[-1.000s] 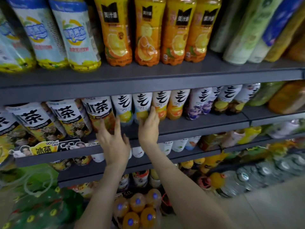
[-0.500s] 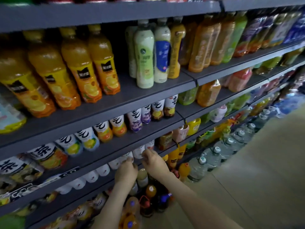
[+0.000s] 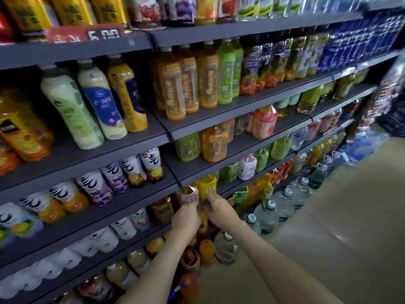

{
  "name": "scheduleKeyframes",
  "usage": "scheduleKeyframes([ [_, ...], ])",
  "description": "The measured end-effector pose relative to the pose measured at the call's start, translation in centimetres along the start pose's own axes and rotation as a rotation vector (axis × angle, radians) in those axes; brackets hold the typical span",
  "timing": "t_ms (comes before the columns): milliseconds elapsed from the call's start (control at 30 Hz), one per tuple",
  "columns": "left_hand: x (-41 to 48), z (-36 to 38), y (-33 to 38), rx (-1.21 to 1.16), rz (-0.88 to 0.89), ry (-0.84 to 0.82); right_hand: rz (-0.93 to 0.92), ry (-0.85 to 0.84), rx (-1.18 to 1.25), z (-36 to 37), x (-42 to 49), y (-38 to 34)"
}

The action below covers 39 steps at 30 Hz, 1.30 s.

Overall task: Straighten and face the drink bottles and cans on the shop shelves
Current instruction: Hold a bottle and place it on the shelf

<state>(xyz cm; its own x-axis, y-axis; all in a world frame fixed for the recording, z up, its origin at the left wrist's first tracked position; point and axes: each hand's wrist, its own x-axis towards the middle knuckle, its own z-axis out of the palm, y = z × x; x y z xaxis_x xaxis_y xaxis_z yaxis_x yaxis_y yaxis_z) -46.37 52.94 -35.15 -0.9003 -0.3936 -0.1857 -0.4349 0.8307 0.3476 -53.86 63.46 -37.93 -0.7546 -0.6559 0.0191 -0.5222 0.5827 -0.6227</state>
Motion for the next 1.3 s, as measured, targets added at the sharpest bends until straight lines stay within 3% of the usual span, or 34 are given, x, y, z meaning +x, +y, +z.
scheduleKeyframes([
  [400,14.3,4.6,19.6,-0.007,0.090,-0.022,0.119,0.109,-0.029,-16.4,5.5,18.8],
  [733,28.8,8.2,40.8,0.042,0.262,-0.081,0.288,0.264,-0.023,-33.0,10.6,36.0],
  [933,35.6,12.6,55.3,-0.024,0.379,0.001,0.374,0.321,-0.015,-42.3,12.1,49.0],
  [1300,47.7,19.7,80.6,-0.060,0.269,0.001,0.429,0.330,-0.073,-61.7,15.9,72.1],
])
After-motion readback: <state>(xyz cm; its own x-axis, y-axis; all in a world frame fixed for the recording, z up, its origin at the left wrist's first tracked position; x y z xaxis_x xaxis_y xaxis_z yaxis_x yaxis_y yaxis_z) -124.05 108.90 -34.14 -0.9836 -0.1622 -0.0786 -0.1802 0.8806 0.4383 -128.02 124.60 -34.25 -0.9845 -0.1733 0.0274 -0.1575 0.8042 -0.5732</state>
